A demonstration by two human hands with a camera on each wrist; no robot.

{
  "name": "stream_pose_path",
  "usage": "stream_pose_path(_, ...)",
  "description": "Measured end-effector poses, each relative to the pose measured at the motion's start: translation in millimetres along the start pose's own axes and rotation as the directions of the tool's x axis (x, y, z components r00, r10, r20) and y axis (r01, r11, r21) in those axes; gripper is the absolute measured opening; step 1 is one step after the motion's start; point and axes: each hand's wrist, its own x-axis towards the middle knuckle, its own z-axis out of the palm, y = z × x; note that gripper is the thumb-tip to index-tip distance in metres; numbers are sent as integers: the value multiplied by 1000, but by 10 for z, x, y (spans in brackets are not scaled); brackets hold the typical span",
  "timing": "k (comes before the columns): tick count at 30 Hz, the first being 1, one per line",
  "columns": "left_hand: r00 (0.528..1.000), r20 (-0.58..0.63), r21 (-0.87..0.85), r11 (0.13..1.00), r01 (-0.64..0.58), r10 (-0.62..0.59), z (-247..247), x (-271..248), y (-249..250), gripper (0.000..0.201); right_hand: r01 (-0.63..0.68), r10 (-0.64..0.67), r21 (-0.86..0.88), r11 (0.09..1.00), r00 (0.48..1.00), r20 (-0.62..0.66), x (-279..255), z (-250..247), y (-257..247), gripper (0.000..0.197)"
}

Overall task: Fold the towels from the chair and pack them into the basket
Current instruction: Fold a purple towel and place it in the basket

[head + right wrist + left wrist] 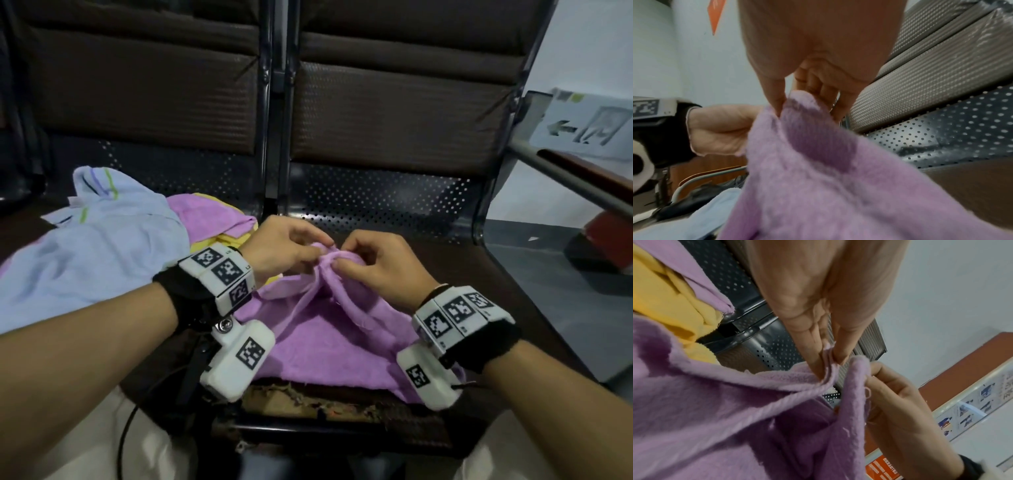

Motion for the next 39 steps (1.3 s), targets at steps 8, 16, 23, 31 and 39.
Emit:
stream_pose_path(8,993,57,-146,983,110,-103,-21,-81,63,20,-102,106,50,994,989,-105,56,106,10,16)
stream_pose_path(16,992,120,-48,998,-37,42,-125,-198,38,23,-171,196,321,931,980,-45,54,115,-35,22)
stream_pose_path(23,973,-110,155,970,-186,204,-286,-152,142,35,57,72,-418,907,955,286,-132,-284,37,52)
stream_pose_path(31,887,-175,535,798,-279,428,-387,-132,194,27,0,17,-592,806,1000,24,-185,-447,-148,46)
stream_pose_path(39,798,-85,739,575,-351,596,-346,-193,256,34,53,-150,-685,727,985,-82,-214,-541,-342,37)
